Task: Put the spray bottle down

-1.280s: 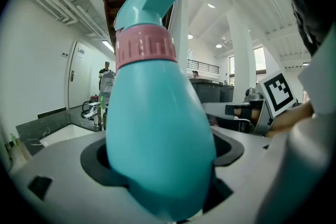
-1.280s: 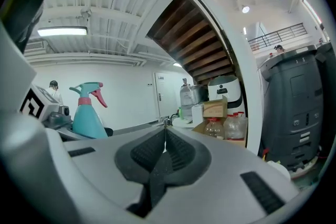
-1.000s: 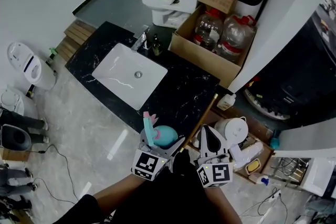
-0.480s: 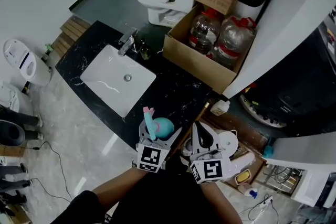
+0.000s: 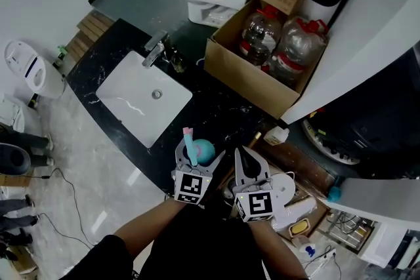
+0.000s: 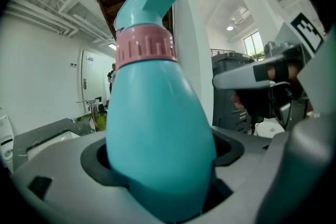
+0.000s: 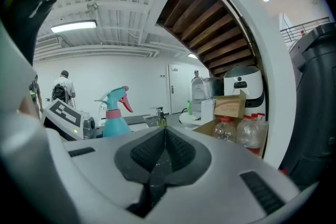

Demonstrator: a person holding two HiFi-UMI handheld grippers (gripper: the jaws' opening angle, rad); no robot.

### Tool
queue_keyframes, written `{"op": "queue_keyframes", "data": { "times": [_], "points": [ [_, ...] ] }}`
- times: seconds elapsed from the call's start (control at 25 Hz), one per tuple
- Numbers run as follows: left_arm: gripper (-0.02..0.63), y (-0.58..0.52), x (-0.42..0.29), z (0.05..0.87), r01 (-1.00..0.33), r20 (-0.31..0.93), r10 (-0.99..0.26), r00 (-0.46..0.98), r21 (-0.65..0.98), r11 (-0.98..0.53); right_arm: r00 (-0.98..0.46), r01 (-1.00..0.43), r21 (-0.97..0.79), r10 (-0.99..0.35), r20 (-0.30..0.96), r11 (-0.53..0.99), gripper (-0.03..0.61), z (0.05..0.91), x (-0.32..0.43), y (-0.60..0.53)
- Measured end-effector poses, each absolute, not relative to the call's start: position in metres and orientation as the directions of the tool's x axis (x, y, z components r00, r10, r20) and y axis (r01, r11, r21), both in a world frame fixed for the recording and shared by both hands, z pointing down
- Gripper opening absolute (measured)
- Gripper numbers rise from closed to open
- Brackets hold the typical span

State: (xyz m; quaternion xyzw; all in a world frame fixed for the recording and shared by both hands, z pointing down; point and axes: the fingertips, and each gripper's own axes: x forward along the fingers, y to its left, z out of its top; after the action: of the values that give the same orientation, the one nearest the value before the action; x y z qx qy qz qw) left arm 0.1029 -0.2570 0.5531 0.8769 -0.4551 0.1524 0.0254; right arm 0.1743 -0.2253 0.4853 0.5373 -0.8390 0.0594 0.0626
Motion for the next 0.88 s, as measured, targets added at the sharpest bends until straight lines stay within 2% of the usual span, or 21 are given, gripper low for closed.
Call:
{"op": "queue_keyframes", "data": {
  "times": [0.44, 0.6, 0.88],
  "points": [
    [0.442, -0.309, 0.104, 0.593, -0.821, 0.302, -0.815, 0.494, -0.145, -0.552, -0.473, -0.875, 0.003, -0.857, 0.204, 0.484, 0.015, 0.524, 0.151, -0.256],
    [0.442, -0.324, 0.108, 0.607, -0.842, 0.33, -0.811, 0.483, -0.079, -0.534, -0.499, -0.864, -0.047, -0.841, 0.211, 0.501, 0.015, 0.537, 0.147, -0.265],
    [0.442, -0.342, 0.101, 0.636, -0.855, 0.368, -0.811, 0.454, -0.076, -0.513, -0.489, -0.871, -0.075, -0.841, 0.233, 0.486, 0.015, 0.557, 0.15, -0.268]
  ]
}}
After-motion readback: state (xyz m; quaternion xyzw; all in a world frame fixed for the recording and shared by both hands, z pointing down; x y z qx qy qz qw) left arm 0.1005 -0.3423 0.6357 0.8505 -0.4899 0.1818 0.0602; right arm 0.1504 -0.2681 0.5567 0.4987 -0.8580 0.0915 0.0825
